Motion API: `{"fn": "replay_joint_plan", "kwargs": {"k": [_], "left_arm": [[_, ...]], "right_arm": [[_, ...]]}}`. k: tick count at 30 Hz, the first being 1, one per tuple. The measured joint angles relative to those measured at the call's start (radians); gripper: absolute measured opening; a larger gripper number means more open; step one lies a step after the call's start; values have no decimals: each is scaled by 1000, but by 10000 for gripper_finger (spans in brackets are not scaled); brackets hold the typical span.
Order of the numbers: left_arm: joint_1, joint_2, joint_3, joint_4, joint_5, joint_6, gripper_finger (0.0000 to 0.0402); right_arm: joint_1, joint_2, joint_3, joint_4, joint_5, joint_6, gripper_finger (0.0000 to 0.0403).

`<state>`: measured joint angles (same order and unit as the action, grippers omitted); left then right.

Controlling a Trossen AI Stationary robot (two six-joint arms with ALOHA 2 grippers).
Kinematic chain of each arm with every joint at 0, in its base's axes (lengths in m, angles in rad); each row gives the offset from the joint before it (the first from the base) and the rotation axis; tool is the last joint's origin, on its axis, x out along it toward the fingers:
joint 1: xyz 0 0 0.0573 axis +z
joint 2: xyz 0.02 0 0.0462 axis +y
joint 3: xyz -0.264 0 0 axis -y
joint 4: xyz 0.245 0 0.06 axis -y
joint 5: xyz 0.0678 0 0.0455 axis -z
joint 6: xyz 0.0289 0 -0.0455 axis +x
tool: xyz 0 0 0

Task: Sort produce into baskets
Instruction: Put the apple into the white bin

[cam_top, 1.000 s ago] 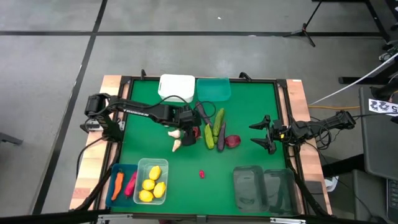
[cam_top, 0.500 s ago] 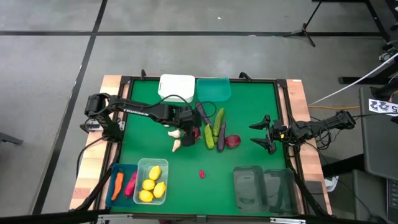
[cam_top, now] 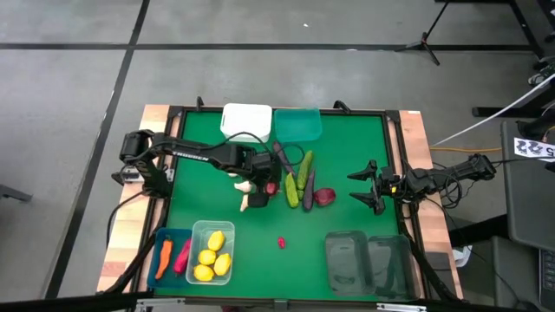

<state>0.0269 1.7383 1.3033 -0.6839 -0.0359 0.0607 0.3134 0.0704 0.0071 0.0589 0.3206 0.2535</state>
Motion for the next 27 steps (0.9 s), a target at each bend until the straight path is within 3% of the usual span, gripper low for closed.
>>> {"fn": "replay_joint_plan", "kwargs": {"k": [16, 27], "left_arm": [[8, 216, -2, -20, -2, 200, 392], [-20, 222, -2, 1, -2, 154, 328]], "right_arm": [[0, 0, 0, 0, 0, 0, 321], [0, 0, 0, 0, 0, 1, 321]]}}
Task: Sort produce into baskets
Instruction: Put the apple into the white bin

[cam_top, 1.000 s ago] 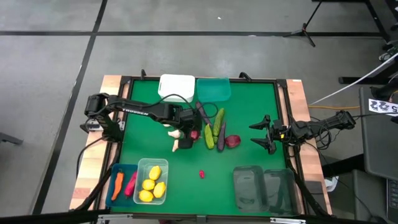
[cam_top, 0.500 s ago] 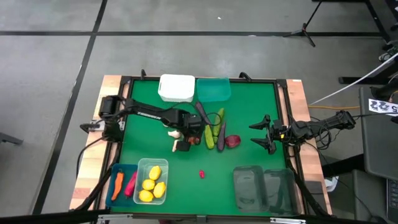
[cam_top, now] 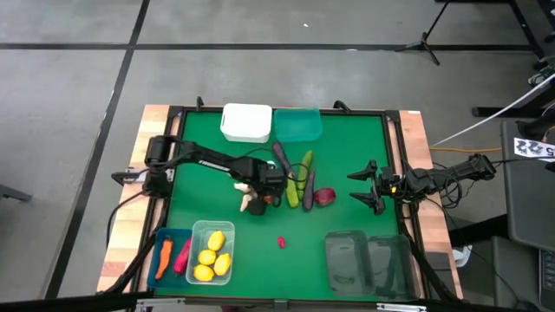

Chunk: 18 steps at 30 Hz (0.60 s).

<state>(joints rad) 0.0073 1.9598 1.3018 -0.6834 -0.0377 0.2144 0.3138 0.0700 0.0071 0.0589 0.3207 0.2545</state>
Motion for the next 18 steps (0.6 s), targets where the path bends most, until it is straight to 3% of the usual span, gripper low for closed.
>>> {"fn": "replay_joint_plan", "kwargs": {"k": [9, 18], "left_arm": [[22, -89, 0, -73, -26, -105, 337], [173, -288, 1, -106, -103, -157, 328]], "right_arm": [[0, 7, 0, 0, 0, 2, 321], [0, 28, 0, 0, 0, 2, 321]]}}
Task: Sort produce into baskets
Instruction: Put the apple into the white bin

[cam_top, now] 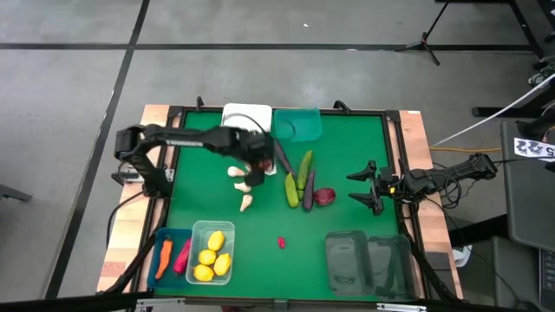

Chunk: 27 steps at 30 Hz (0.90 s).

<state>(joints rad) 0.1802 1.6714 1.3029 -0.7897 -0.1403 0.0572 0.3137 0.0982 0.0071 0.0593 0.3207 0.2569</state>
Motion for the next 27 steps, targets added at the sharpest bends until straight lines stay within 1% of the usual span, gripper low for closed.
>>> {"fn": "replay_joint_plan", "kwargs": {"k": [5, 9, 13, 17, 21, 27], "left_arm": [[146, -67, 0, 9, -32, -5, 335], [283, -70, 0, 38, -69, -52, 337], [422, -69, -2, 72, -75, -111, 338], [538, -68, -3, 110, -75, -181, 338], [598, -48, -3, 114, -68, -190, 338], [597, 23, -4, 131, -59, -195, 335]], "right_arm": [[0, 7, 0, 0, 1, 0, 321], [0, 11, 0, 0, 2, 0, 321], [0, 11, 0, 0, 2, 0, 321], [0, 11, 0, 0, 3, 0, 321], [0, 11, 0, 0, 3, 0, 321], [0, 11, 0, 0, 4, 0, 321]]}}
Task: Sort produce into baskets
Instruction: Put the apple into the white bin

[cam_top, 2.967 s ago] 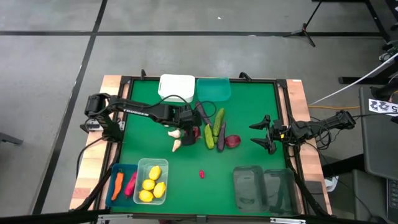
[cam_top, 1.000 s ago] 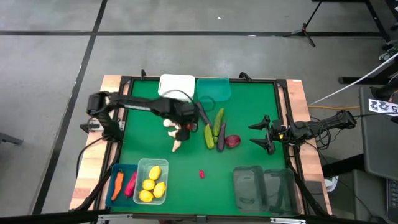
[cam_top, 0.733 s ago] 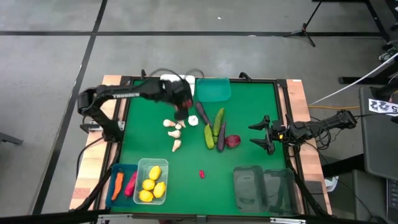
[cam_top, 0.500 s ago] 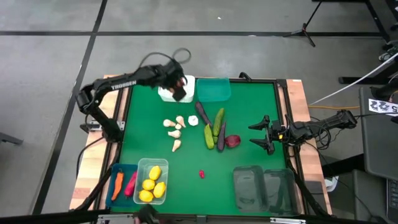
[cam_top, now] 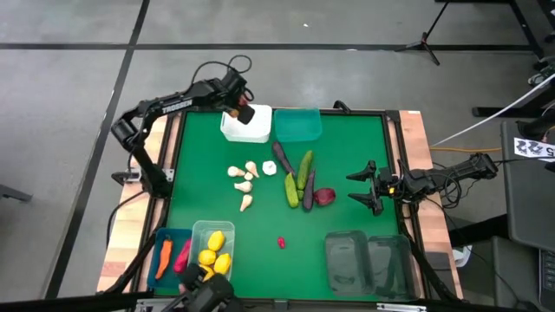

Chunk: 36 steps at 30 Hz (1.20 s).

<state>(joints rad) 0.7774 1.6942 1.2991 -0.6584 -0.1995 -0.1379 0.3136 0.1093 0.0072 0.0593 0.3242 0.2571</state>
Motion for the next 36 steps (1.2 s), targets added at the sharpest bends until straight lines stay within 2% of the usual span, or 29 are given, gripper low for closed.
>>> {"fn": "replay_joint_plan", "kwargs": {"k": [17, 29, 36], "left_arm": [[-50, 123, 0, -3, 25, 36, 335], [-101, 124, 0, -11, -9, 90, 382], [-154, 57, 15, -74, -11, 118, 379]], "right_arm": [[0, 0, 0, 0, 0, 0, 321], [0, 0, 0, 0, 1, 0, 321], [0, 0, 4, 7, 104, 54, 321]]}}
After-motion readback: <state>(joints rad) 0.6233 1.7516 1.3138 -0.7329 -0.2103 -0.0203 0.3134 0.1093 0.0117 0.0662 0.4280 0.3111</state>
